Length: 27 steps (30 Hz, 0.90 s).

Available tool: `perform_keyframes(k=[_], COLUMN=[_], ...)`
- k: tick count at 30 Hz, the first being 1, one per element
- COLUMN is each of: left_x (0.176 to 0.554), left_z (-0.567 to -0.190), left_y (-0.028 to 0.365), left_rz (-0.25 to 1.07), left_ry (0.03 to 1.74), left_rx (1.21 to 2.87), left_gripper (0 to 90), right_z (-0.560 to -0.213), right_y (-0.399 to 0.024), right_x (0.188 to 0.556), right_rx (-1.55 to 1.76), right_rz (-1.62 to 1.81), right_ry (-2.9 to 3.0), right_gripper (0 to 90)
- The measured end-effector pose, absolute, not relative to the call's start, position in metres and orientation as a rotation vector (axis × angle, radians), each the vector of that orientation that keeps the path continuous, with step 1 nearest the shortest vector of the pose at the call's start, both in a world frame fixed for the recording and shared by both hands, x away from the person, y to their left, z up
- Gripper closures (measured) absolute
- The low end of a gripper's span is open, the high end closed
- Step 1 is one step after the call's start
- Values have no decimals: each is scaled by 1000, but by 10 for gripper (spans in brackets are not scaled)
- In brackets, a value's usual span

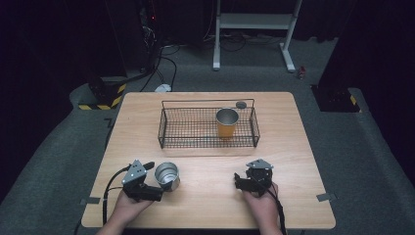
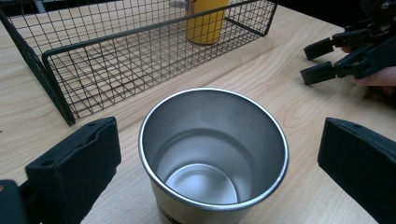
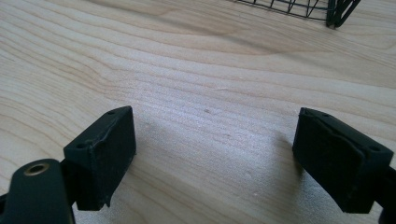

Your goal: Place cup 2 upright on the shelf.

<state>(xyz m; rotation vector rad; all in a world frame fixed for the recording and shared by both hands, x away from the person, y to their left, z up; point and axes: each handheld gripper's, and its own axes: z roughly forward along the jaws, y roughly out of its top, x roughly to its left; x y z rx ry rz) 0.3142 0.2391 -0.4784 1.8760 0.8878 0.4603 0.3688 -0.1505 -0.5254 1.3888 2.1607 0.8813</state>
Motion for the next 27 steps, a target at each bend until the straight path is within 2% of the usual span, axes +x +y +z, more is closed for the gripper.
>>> perform_keyframes(k=[27], left_x=[324], left_z=[-506], left_y=[230], left_rz=[436], left_ry=[885], left_rx=[1924], left_gripper=[5], right_z=[-525], right_y=[-150], right_x=[369], right_rx=[1394], right_rz=[880], right_ry=[2155], right_gripper=[135])
